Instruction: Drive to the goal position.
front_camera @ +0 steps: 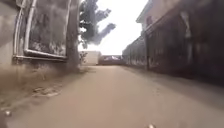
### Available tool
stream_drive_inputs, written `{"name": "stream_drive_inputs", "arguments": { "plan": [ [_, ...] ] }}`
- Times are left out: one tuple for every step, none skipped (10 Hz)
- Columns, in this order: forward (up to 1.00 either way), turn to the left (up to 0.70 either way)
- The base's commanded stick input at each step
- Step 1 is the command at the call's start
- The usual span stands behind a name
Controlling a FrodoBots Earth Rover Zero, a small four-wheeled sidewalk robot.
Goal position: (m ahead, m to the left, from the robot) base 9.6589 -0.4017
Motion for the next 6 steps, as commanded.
{"name": "stream_drive_inputs", "arguments": {
  "plan": [
    [1.0,0.0],
    [1.0,0.0],
    [1.0,0.0],
    [1.0,0.0],
    [1.0,0.0],
    [1.0,0.0]
  ]
}}
